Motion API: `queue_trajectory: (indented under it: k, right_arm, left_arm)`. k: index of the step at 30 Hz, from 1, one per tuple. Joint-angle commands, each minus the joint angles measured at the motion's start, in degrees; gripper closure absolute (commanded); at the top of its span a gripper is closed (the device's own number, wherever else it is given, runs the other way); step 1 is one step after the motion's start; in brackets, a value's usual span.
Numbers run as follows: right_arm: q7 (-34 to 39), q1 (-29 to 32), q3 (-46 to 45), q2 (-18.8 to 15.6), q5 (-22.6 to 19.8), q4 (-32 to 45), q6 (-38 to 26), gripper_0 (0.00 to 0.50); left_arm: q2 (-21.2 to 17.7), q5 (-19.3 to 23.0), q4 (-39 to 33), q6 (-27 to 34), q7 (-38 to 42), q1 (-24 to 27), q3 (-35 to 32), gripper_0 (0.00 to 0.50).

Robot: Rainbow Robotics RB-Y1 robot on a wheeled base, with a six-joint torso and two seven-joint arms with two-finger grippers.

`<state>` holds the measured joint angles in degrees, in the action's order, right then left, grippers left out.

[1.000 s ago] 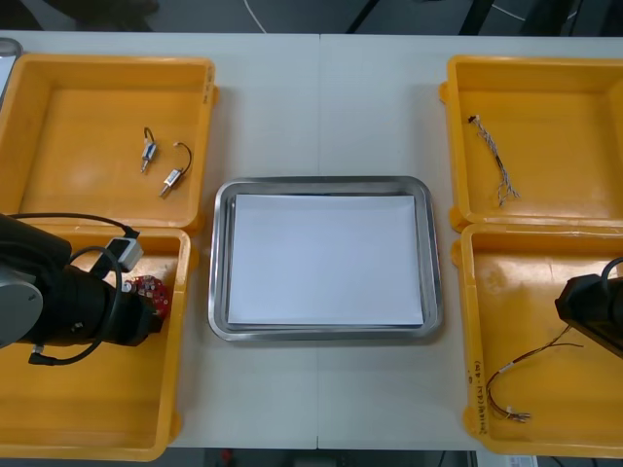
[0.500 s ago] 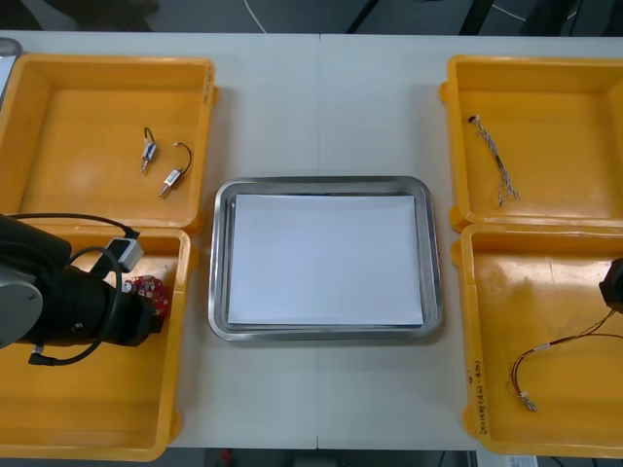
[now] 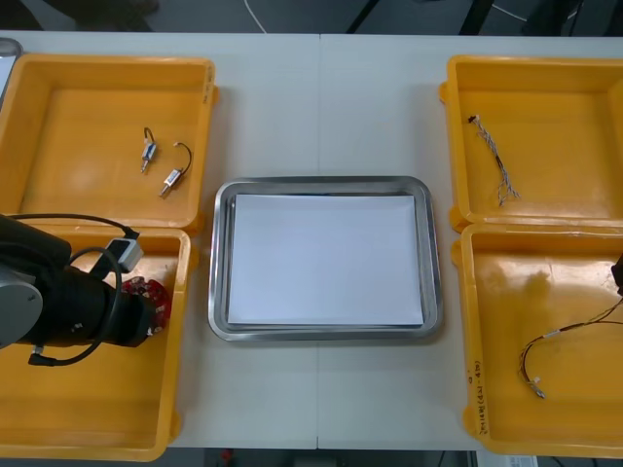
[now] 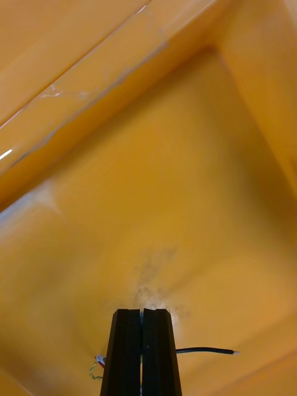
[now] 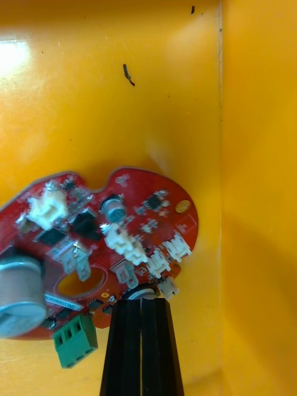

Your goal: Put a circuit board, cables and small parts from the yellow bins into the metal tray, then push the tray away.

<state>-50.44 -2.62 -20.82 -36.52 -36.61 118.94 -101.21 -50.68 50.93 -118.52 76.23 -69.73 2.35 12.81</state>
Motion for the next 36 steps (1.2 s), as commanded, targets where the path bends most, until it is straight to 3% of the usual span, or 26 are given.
queue_trajectory:
  k: [1,8,16,31,32,33,34,35,36]
  right_arm:
    - [-3.5,-1.1,-1.9,-3.0,0.7,-1.2,1.7,0.500]
    - [-3.9,-1.2,-1.9,-4.0,0.5,-3.1,3.0,0.500]
    - [-4.5,-1.7,-1.9,-4.3,1.4,-3.8,3.1,0.500]
    - [-5.1,-1.9,-2.2,-4.5,0.9,-4.9,3.2,0.500]
    - [-5.2,-1.9,-2.3,-4.5,0.8,-4.9,3.2,0.477]
    - [-5.4,-1.9,-2.2,-4.5,0.7,-4.9,3.2,0.396]
    - [-5.5,-1.9,-2.2,-4.5,0.7,-4.9,3.2,0.251]
    - [-5.6,-1.9,-2.3,-4.5,0.7,-4.9,3.2,0.213]
    - [-5.7,-1.9,-2.3,-4.5,0.7,-4.9,3.2,0.069]
  left_arm:
    - [0.5,0.0,-0.5,-0.3,-1.5,-2.1,0.5,0.500]
    - [0.2,0.6,-0.6,0.2,-1.6,-2.1,-0.3,0.500]
    - [0.2,2.1,-4.6,8.6,-1.8,-2.0,-5.9,0.500]
    - [0.2,5.5,-11.3,18.8,-3.7,-1.3,-16.8,0.500]
    - [0.2,5.8,-11.8,19.8,-3.9,-0.9,-17.6,0.500]
    - [0.2,6.1,-12.1,20.6,-3.9,-0.5,-18.2,0.500]
    - [0.2,6.6,-12.3,21.9,-3.9,0.0,-19.0,0.500]
    - [0.2,6.6,-12.3,22.1,-3.8,0.2,-19.2,0.500]
    - [0.2,7.2,-12.3,23.6,-3.9,1.1,-20.4,0.500]
